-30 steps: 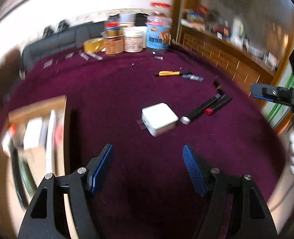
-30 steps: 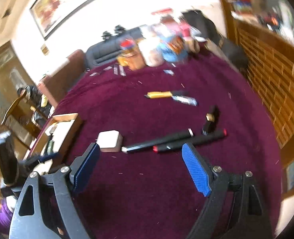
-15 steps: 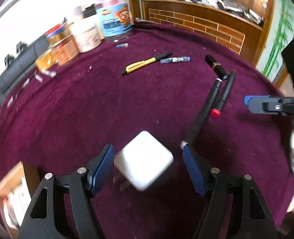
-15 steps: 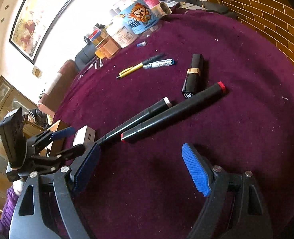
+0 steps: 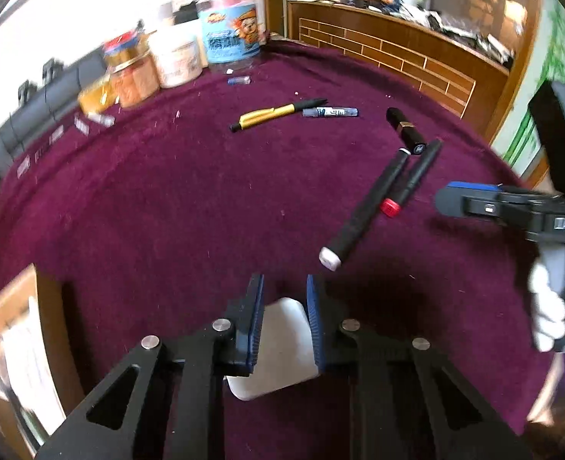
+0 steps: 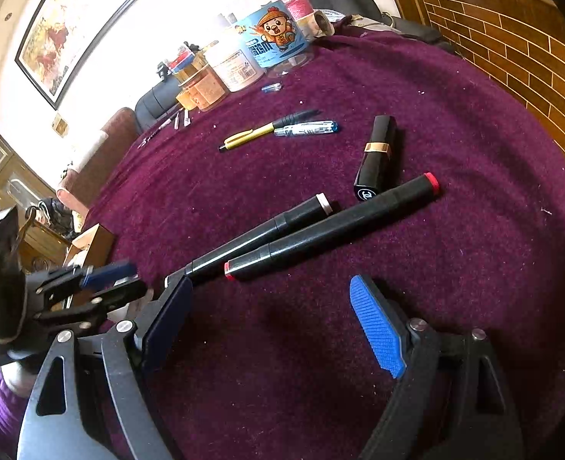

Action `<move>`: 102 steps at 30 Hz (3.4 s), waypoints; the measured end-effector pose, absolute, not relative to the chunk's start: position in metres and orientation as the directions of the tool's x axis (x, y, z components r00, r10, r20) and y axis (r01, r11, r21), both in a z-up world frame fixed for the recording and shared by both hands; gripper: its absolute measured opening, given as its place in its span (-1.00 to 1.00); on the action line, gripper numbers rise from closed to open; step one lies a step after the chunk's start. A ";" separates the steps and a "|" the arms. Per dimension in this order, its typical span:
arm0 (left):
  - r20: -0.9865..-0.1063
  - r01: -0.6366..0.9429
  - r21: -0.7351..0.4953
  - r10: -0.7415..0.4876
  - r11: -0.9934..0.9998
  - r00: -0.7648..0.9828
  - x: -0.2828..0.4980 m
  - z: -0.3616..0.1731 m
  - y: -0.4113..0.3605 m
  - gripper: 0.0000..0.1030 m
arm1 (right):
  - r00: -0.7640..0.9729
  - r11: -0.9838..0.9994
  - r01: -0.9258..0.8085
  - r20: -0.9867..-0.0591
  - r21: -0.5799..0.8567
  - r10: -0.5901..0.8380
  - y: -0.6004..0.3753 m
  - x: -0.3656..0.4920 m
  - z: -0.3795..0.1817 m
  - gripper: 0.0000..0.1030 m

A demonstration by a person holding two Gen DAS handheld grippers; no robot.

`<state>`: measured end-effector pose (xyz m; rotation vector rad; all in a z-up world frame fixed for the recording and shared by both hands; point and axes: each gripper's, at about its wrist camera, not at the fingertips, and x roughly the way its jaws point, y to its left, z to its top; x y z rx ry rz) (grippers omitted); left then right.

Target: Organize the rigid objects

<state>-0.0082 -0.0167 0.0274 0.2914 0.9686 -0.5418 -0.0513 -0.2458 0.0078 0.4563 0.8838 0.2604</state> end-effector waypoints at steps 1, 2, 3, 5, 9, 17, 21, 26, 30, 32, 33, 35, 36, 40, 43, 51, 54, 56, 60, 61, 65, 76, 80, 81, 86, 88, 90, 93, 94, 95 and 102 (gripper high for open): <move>-0.836 0.544 -0.029 -0.318 0.839 0.446 -0.012 0.029 -0.012 -0.66 | 0.612 0.874 -0.032 -0.682 0.484 0.400 -0.246 -0.051 0.008 0.65; -0.834 0.534 -0.040 -0.323 0.845 0.448 -0.014 0.029 -0.008 -0.65 | 0.612 0.874 -0.032 -0.682 0.485 0.400 -0.245 -0.051 0.008 0.65; -0.831 0.523 -0.046 -0.323 0.851 0.453 -0.017 0.030 -0.005 -0.65 | 0.612 0.874 -0.031 -0.682 0.485 0.401 -0.245 -0.050 0.008 0.65; -0.821 0.505 -0.065 -0.334 0.861 0.464 -0.021 0.032 0.004 -0.64 | 0.613 0.872 -0.030 -0.680 0.489 0.402 -0.246 -0.050 0.008 0.65; -0.802 0.483 -0.132 -0.380 0.865 0.462 -0.030 0.043 0.028 0.09 | 0.613 0.872 -0.029 -0.680 0.489 0.402 -0.246 -0.051 0.008 0.65; -0.811 0.511 -0.098 -0.366 0.854 0.457 -0.029 0.041 0.035 0.27 | 0.613 0.871 -0.029 -0.680 0.490 0.403 -0.247 -0.051 0.008 0.65; -0.841 0.521 -0.077 -0.336 0.850 0.425 -0.028 0.026 0.017 0.26 | 0.613 0.871 -0.029 -0.679 0.491 0.403 -0.247 -0.051 0.008 0.65; -0.822 0.516 0.098 -0.223 0.851 0.524 -0.043 0.011 -0.020 0.48 | 0.613 0.871 -0.029 -0.680 0.490 0.403 -0.247 -0.051 0.008 0.65; -0.803 0.496 0.125 -0.206 0.859 0.560 -0.048 0.011 -0.023 -0.12 | 0.613 0.871 -0.029 -0.680 0.490 0.403 -0.247 -0.051 0.009 0.65; -0.802 0.483 0.030 -0.267 0.875 0.535 -0.050 0.020 -0.010 -0.12 | 0.613 0.872 -0.029 -0.680 0.488 0.401 -0.247 -0.051 0.009 0.65; -0.793 0.477 0.034 -0.266 0.878 0.547 -0.053 0.024 -0.006 -0.12 | 0.613 0.873 -0.029 -0.681 0.487 0.400 -0.246 -0.051 0.009 0.65; -0.769 0.464 0.020 -0.283 0.886 0.573 -0.066 0.038 0.007 -0.12 | 0.614 0.877 -0.027 -0.684 0.481 0.394 -0.246 -0.051 0.009 0.65; -0.758 0.463 0.000 -0.301 0.886 0.578 -0.073 0.044 0.014 -0.12 | 0.615 0.878 -0.027 -0.685 0.478 0.391 -0.245 -0.051 0.009 0.65; -0.694 0.446 -0.101 -0.384 0.890 0.609 -0.105 0.073 0.051 -0.11 | 0.621 0.896 -0.008 -0.700 0.444 0.353 -0.243 -0.052 0.011 0.65; -0.653 0.431 -0.153 -0.419 0.889 0.631 -0.125 0.089 0.079 -0.11 | 0.644 0.909 0.007 -0.698 0.416 0.314 -0.243 -0.057 0.022 0.64; -0.614 0.346 -0.246 -0.422 0.905 0.667 -0.131 0.096 0.152 -0.11 | 0.634 0.983 -0.040 -0.756 0.177 0.161 -0.218 -0.005 0.057 0.64; -0.606 0.280 -0.280 -0.395 0.918 0.691 -0.128 0.094 0.184 -0.11 | 0.608 0.998 -0.050 -0.791 0.049 0.070 -0.213 0.044 0.046 0.62; -0.608 0.240 -0.292 -0.374 0.926 0.700 -0.126 0.091 0.200 -0.11 | 0.588 0.998 -0.057 -0.807 0.030 0.058 -0.213 0.067 0.038 0.62; -0.625 0.160 -0.291 -0.313 0.943 0.715 -0.119 0.087 0.227 -0.11 | 0.552 0.997 -0.079 -0.832 0.019 0.059 -0.215 0.105 0.016 0.47; -0.630 0.137 -0.296 -0.301 0.945 0.716 -0.116 0.084 0.233 -0.11 | 0.537 0.996 -0.086 -0.841 0.018 0.062 -0.216 0.111 0.010 0.35; -0.646 0.082 -0.315 -0.277 0.945 0.712 -0.109 0.074 0.251 -0.11 | 0.548 0.996 -0.093 -0.834 0.011 0.060 -0.217 0.108 0.010 -0.53; -0.669 -0.006 -0.297 -0.203 0.955 0.715 -0.107 0.069 0.275 -0.11 | 0.564 0.964 -0.081 -0.786 0.253 0.253 -0.220 0.069 0.032 -0.76; -0.712 -0.076 -0.274 -0.149 0.959 0.686 -0.102 0.059 0.297 -0.11 | 0.543 0.913 -0.142 -0.741 0.383 0.396 -0.194 0.047 0.047 -0.76; -0.727 -0.088 -0.260 -0.135 0.962 0.674 -0.098 0.055 0.301 -0.11 | 0.535 0.901 -0.162 -0.731 0.402 0.422 -0.184 0.041 0.052 -0.76; -0.821 -0.174 -0.206 -0.074 0.963 0.566 -0.072 0.023 0.320 -0.11 | 0.457 0.839 -0.306 -0.703 0.450 0.544 -0.105 0.007 0.067 -0.76; -0.835 -0.190 -0.198 -0.064 0.962 0.547 -0.061 0.015 0.323 -0.11 | 0.418 0.812 -0.354 -0.699 0.463 0.581 -0.072 -0.004 0.069 -0.75; -0.837 -0.189 -0.197 -0.064 0.962 0.543 -0.054 0.013 0.321 -0.10 | 0.379 0.786 -0.394 -0.695 0.477 0.612 -0.041 -0.012 0.070 -0.75; -0.831 -0.200 -0.184 -0.043 0.962 0.555 -0.053 0.016 0.316 -0.10 | 0.324 0.753 -0.444 -0.696 0.486 0.640 0.007 -0.021 0.070 -0.75; -0.812 -0.187 -0.188 -0.045 0.964 0.582 -0.059 0.023 0.313 -0.10 | 0.305 0.743 -0.460 -0.699 0.487 0.647 0.023 -0.023 0.068 -0.75; -0.798 -0.177 -0.191 -0.048 0.965 0.601 -0.065 0.028 0.312 -0.09 | 0.286 0.737 -0.474 -0.708 0.481 0.646 0.040 -0.025 0.065 -0.75; -0.687 -0.142 -0.302 -0.112 0.943 0.718 -0.127 0.064 0.319 0.13 | 0.208 0.755 -0.533 -0.805 0.383 0.555 0.117 -0.031 0.039 -0.74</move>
